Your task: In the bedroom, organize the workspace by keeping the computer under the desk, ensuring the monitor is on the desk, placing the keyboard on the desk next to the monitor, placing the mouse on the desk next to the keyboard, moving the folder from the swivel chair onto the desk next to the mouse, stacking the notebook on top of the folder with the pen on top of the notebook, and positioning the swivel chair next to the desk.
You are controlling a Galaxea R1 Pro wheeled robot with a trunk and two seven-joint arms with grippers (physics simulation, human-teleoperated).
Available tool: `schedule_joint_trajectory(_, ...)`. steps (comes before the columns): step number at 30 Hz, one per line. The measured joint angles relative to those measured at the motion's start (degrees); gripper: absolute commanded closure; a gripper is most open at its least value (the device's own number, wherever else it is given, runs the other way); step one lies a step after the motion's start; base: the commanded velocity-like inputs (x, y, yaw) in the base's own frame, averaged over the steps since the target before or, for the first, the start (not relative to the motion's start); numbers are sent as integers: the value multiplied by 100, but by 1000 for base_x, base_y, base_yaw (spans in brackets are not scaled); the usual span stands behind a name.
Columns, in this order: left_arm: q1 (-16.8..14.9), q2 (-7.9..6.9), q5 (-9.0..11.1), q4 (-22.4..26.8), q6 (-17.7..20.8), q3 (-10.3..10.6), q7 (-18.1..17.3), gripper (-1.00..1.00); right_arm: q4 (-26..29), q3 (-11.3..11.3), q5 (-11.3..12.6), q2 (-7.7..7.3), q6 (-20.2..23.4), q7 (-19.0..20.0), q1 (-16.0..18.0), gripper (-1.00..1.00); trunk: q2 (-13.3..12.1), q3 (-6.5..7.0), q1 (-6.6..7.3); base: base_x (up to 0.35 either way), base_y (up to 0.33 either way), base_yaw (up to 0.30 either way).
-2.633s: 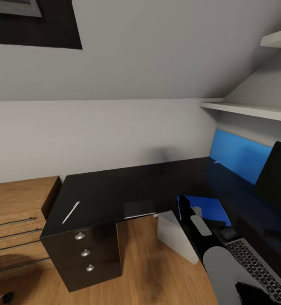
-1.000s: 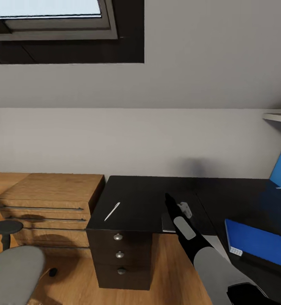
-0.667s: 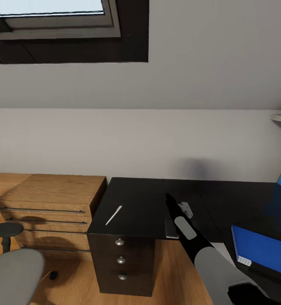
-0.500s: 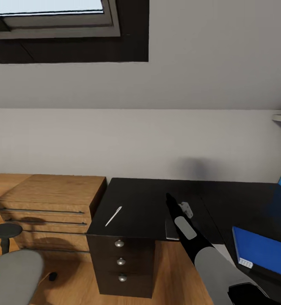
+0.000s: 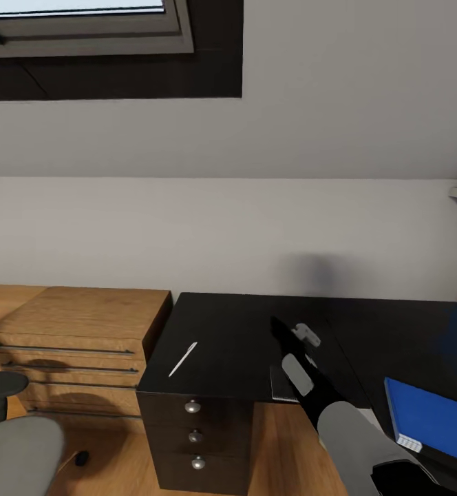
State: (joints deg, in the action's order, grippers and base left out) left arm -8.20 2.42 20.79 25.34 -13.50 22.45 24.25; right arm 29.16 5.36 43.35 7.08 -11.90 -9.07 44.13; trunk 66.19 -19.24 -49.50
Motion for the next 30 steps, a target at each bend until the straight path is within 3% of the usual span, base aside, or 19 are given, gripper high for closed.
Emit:
schedule_joint_trajectory(1, 0, 0, 4, 0, 0, 0, 0, -100, 13, -1, -760, -33, -49, -394, 2, -100, 0, 0, 0, 2, 0, 0)
schedule_joint_trajectory(2, 0, 0, 5, 0, 0, 0, 0, -100, 16, -1, -941, -39, -48, -517, 2, -100, 0, 0, 0, 1, 0, 0)
schedule_joint_trajectory(3, 0, 0, 6, 0, 0, 0, 0, -100, 33, 0, -1385, -52, -7, -912, 2, -100, 0, 0, 0, 0, 0, 0)
schedule_joint_trajectory(5, 1, 0, 7, 0, 0, 0, 1, -100, 61, 1, -1663, -60, 64, -1200, 6, -100, 0, 0, 0, 0, 0, 0)
schedule_joint_trajectory(6, 2, 0, 7, 0, 0, -3, 5, -100, 174, 3, -1984, -69, 219, -1526, 9, -100, 0, 0, 0, 0, 0, 0)
schedule_joint_trajectory(7, 1, 0, 8, 0, 0, -5, 6, -100, 262, 7, -2142, -73, 321, -1667, 10, -100, 0, 0, 0, 0, 0, 0)
schedule_joint_trajectory(10, 0, 0, 7, 0, 0, -6, 7, -100, 389, 9, -2352, -86, 447, -1829, 11, -100, 0, 0, 0, 0, 0, 0)
schedule_joint_trajectory(14, 0, 0, 8, -1, 0, -8, 5, -100, 451, 5, -2431, -136, 472, -1906, 11, -100, 0, 0, 0, 0, 0, 0)
schedule_joint_trajectory(19, 0, 0, 8, 0, 0, -9, 8, -100, 478, 14, -2455, -285, 64, -1916, 12, -100, 0, 0, 0, 0, 0, 0)
schedule_joint_trajectory(25, 3, 0, 8, 0, 0, -9, 7, -100, 465, 23, -2569, -316, 5, -1906, 11, -100, 0, 0, 0, 0, 0, 0)
schedule_joint_trajectory(26, 1, 0, 7, 0, 0, -9, 8, -100, 463, 19, -2681, -316, 15, -1924, 11, -100, 0, 0, 0, 0, 0, 0)
schedule_joint_trajectory(30, 0, 0, 6, -2, 0, -9, 9, -100, 464, 8, -2757, -328, 436, -1947, 14, -100, 0, 0, 0, 0, 0, 0)
